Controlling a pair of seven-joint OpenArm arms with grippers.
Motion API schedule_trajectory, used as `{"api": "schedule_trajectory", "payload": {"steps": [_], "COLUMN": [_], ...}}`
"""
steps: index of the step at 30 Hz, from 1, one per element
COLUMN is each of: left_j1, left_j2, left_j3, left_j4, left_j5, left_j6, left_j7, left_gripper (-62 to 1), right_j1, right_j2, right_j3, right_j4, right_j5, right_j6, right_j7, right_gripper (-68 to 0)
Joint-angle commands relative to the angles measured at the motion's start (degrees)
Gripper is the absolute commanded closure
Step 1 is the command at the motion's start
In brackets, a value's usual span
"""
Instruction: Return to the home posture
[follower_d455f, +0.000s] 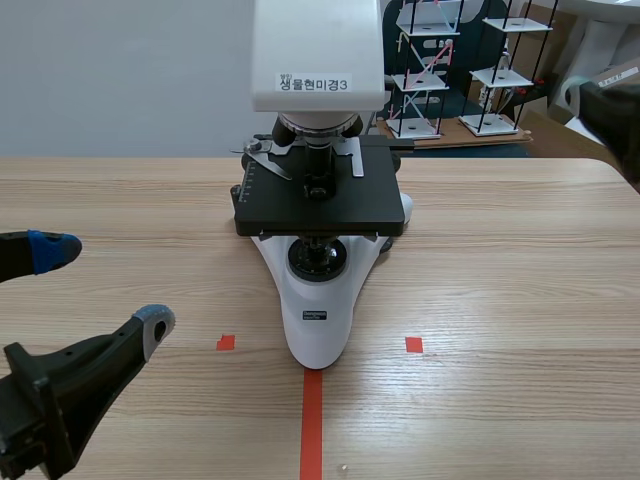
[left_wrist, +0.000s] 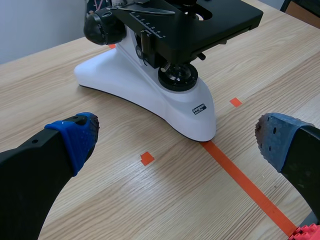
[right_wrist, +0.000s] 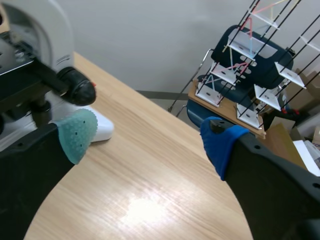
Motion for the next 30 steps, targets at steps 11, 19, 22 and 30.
{"api": "schedule_trajectory", "payload": {"steps": [11,19,22,30], "left_j1": [0.0,0.0,0.0,0.0], "left_j2": [0.1,0.1,0.1,0.1], "left_j3": [0.1,0.1,0.1,0.1], "left_j4": [1.3,1.3,1.3,1.3], "left_j5": [-0.3,-0.3,-0.3,-0.3], "left_j6": [-0.1,-0.1,-0.1,-0.1], "left_j7": [-0.8,-0.8,-0.8,-0.8], "left_gripper": [-62.3,-62.3,-62.3,-62.3], "right_j1": [-20.0,-27.9,-30.5,-35.5], "right_j2": [-4.6,-9.4,-10.3,-10.3], "right_j3": [-0.5,-0.5,-0.5,-0.5], "right_j4": [2.7,2.7,2.7,2.7], "right_j5": [-8.6,-14.1,-15.1,-15.2], "right_j6": [-0.2,-0.2,-0.2,-0.2], "right_j7": [23.3,29.7,31.0,31.6], "right_gripper": [-67.9,-67.9,-67.9,-67.9]}}
